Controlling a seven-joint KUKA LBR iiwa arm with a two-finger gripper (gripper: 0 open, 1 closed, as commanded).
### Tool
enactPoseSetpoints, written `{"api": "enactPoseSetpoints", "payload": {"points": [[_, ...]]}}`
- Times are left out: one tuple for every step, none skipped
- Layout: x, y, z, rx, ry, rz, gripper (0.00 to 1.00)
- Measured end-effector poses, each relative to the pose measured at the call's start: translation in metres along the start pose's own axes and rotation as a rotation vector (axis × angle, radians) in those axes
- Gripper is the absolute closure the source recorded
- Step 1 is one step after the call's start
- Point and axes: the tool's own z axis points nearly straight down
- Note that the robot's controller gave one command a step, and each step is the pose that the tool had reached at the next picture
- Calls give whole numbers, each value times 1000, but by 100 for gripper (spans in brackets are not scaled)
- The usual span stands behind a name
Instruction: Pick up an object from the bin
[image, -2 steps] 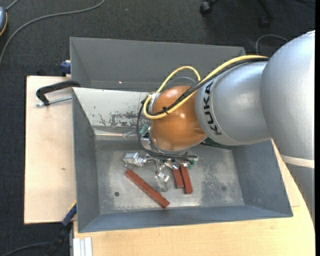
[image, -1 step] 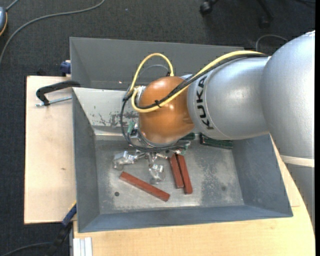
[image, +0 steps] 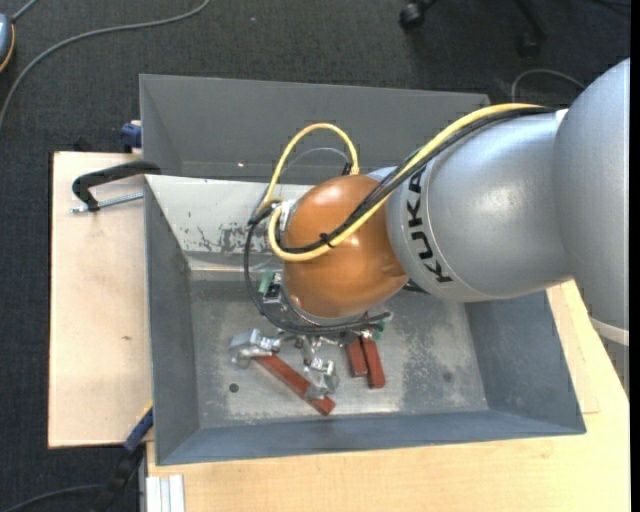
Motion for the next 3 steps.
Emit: {"api": "enactPoseSetpoints", "payload": {"points": [[15,-62,21,6,-3,146,0],[25,-94,-16,9,-6,42,0],[-12,-39,-5,-1,-1,65,0]]}}
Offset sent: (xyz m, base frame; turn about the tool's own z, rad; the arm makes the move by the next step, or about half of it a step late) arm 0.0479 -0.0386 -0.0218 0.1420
